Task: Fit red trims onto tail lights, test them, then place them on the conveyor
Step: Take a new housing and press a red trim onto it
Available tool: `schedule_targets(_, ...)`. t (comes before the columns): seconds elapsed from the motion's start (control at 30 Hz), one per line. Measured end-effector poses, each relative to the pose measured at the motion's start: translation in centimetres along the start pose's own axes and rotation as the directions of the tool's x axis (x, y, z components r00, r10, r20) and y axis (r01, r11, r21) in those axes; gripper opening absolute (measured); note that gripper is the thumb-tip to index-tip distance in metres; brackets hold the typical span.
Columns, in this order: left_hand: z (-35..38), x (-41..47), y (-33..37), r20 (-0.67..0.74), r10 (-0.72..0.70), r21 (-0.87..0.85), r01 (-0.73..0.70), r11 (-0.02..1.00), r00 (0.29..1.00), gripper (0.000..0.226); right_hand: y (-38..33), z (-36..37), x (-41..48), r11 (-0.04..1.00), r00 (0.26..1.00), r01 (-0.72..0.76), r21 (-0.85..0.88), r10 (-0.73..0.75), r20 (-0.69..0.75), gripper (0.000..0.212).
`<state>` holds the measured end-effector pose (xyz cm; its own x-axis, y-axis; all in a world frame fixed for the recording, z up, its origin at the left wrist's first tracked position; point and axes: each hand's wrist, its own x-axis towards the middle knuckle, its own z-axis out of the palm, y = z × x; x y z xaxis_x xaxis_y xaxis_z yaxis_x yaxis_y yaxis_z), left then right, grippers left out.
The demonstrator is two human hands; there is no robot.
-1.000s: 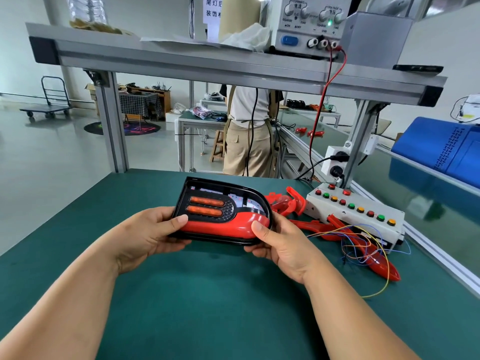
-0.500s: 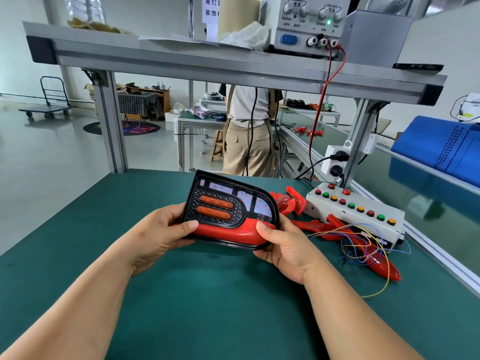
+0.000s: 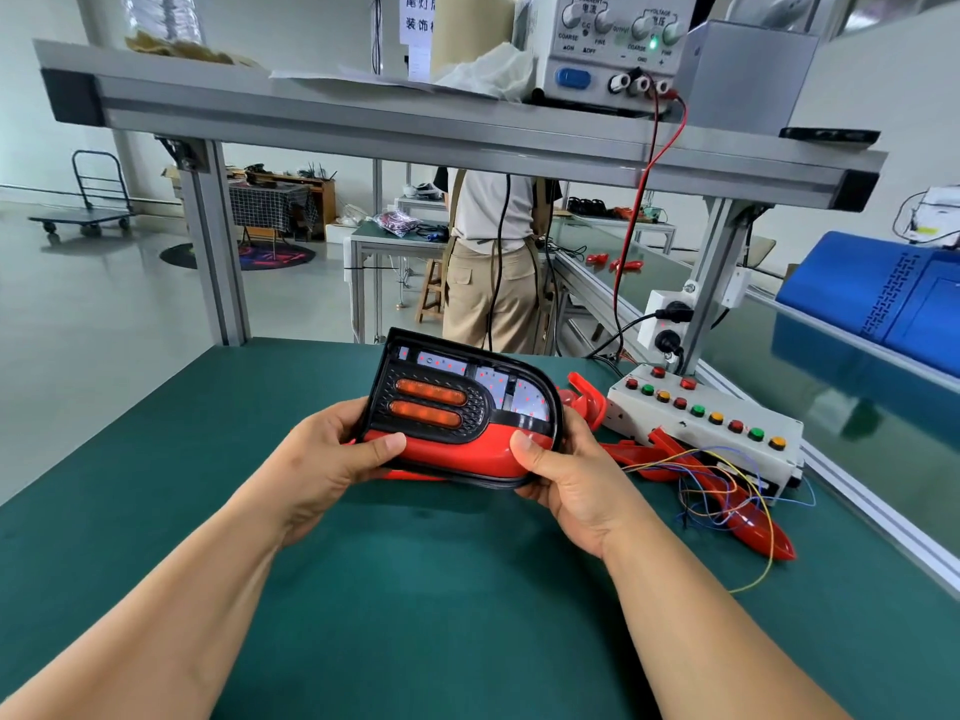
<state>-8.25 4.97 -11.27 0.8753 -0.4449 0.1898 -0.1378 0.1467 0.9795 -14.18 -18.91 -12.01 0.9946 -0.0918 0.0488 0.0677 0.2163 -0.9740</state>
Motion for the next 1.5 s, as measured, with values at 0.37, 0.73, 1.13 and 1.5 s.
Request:
schedule_targets(0.37, -0.5, -0.4, 0.0, 0.073, -0.060, -0.073, 0.065, 0.995, 0.996, 0.044, 0.5, -1.1, -0.1, 0.994, 0.987, -0.074, 0.083, 0.061, 0.148, 0.051)
schedule_targets(0.73, 0.8, -0.9, 0.3, 0.097, 0.036, 0.110, -0.046, 0.993, 0.995, 0.059, 0.6, -0.8, -0.1, 0.999, 0.988, 0.014, 0.042, -0.020, 0.155, 0.055)
schedule_targets(1.13, 2.4, -1.7, 0.3, 0.258, -0.162, 0.158, 0.123, 0.980, 0.953, 0.046, -0.7, -2.6, -0.5, 0.992, 0.982, -0.127, 0.015, 0.123, 0.145, 0.089)
schedule_targets(1.5, -5.6, -0.4, 0.0, -0.340, -0.052, 0.778, 0.312, 0.545, 0.939, 0.032, -0.6, -2.5, -0.5, 0.955, 0.981, -0.188, -0.228, 0.194, 0.006, 0.110)
